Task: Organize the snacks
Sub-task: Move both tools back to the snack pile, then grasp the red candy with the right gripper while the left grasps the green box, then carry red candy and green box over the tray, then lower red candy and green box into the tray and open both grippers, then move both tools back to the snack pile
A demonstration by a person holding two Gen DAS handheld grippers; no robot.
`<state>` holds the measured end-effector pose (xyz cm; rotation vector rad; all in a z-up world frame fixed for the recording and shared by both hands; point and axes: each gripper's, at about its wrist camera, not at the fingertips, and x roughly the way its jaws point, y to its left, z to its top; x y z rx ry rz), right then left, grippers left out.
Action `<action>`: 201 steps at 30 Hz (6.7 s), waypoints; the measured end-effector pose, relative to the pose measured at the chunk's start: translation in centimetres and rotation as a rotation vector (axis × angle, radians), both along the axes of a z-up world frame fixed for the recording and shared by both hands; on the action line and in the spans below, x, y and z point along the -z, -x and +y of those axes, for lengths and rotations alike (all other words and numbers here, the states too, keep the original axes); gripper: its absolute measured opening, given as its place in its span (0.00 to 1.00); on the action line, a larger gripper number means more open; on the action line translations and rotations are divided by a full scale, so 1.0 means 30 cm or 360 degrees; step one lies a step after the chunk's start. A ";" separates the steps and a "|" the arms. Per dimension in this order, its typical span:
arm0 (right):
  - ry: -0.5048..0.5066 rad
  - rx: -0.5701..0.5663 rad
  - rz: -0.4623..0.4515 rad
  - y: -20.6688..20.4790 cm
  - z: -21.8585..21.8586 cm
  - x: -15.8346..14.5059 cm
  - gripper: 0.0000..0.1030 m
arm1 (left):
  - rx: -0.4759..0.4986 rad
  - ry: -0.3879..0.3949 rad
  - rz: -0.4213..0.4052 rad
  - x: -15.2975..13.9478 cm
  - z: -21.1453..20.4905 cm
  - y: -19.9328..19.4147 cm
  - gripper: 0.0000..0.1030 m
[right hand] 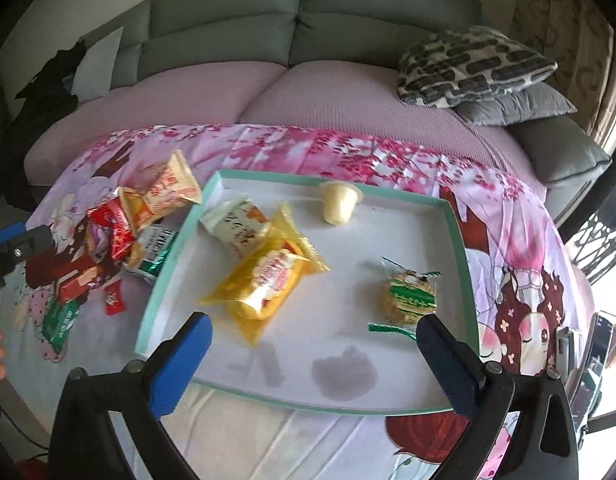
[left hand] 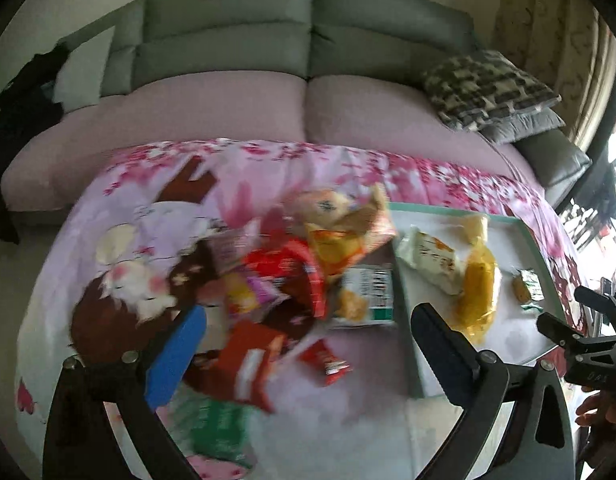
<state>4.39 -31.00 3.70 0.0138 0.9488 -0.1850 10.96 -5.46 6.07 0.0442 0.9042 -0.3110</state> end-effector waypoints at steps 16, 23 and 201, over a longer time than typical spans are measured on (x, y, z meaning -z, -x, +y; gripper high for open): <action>-0.0076 -0.0368 0.0007 -0.082 0.403 -0.002 1.00 | -0.0243 0.0079 0.0085 0.060 0.392 0.013 0.99; -0.0133 -0.0454 0.0083 -0.113 0.533 0.081 1.00 | -0.0317 0.0102 0.0172 0.144 0.458 0.043 0.99; -0.0201 -0.0367 0.0028 -0.030 0.397 0.037 1.00 | -0.0234 0.0030 -0.0148 -0.016 0.405 0.119 0.98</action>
